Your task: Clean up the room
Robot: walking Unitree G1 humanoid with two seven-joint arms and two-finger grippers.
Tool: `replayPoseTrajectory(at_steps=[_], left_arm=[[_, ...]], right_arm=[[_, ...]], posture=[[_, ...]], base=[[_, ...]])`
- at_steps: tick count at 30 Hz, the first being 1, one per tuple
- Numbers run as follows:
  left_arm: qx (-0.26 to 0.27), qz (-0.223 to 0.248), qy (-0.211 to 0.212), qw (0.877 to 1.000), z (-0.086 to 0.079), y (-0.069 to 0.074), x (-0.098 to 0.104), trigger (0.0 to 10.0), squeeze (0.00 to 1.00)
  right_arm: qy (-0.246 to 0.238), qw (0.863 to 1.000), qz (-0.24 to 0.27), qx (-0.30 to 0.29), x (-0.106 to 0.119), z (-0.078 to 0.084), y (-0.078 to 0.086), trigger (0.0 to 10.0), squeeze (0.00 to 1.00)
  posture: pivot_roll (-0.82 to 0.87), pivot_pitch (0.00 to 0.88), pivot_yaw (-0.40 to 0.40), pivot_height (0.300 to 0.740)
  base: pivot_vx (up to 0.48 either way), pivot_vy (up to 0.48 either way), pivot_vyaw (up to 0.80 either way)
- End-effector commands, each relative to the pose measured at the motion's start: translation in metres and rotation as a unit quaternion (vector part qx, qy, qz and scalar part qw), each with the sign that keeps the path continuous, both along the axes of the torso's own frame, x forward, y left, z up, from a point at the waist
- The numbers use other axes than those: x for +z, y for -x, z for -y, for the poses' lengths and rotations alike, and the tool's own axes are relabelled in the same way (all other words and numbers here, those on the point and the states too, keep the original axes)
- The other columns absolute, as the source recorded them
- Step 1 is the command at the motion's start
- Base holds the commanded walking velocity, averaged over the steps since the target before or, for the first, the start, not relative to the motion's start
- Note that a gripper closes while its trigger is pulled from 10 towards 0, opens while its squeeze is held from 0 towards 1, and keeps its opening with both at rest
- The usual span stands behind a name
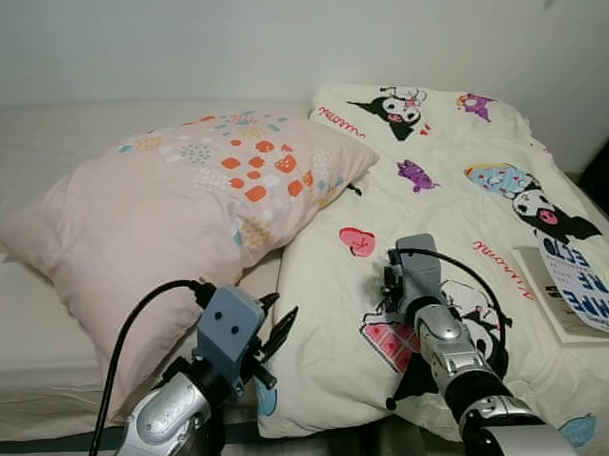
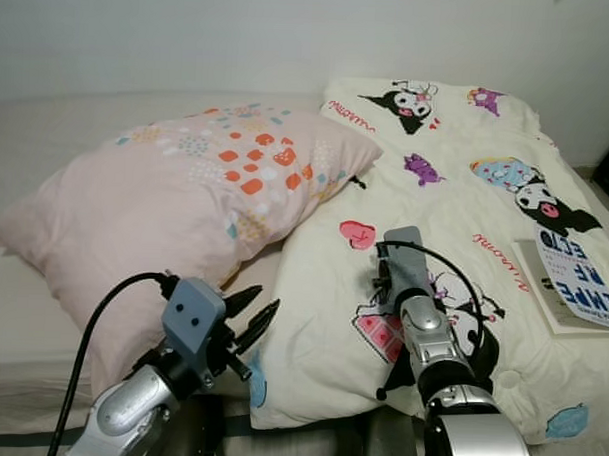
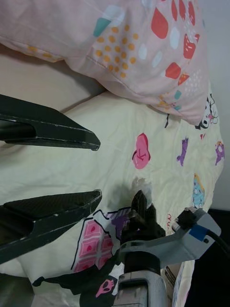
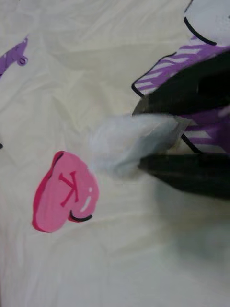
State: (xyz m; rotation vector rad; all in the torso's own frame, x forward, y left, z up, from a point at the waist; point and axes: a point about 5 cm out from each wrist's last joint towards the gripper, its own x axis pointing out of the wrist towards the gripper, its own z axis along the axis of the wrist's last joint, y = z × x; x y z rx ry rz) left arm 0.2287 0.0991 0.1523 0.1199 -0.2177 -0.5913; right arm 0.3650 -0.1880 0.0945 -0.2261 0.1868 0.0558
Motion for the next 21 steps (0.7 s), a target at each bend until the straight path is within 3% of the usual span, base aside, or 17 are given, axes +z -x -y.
replayPoseTrajectory(at_steps=[1,14,17,20,21], left_arm=[[-0.001,-0.005,-0.01,1.0,-0.001,0.001,-0.002,10.0,0.0],[-0.003,-0.003,-0.018,1.0,-0.001,-0.003,-0.003,10.0,0.0],[0.051,-0.013,0.008,0.999,-0.013,-0.012,-0.006,10.0,0.0],[0.067,-0.018,0.016,0.997,-0.016,-0.014,-0.007,10.0,0.0],[0.087,-0.021,0.027,0.996,-0.022,-0.017,-0.009,10.0,0.0]], right_arm=[[-0.008,1.0,-0.002,-0.004,-0.001,0.002,0.001,0.0,0.0],[-0.022,1.0,0.01,0.008,0.003,-0.005,-0.002,0.0,0.0],[-0.051,0.997,0.046,0.04,0.014,-0.021,-0.004,0.0,0.0],[-0.056,0.996,0.055,0.048,0.016,-0.025,-0.004,0.0,0.0],[-0.058,0.994,0.073,0.052,0.018,-0.03,0.0,10.0,0.0]], posture=[[0.14,0.208,-0.019,0.559],[0.13,0.191,-0.014,0.559],[0.1,0.14,-0.024,0.559],[0.1,0.14,-0.024,0.559],[0.09,0.104,-0.023,0.559]], base=[[0.0,0.0,0.0],[0.0,0.0,0.0],[0.0,0.0,0.0],[0.0,0.0,0.0],[0.0,0.0,0.0]])
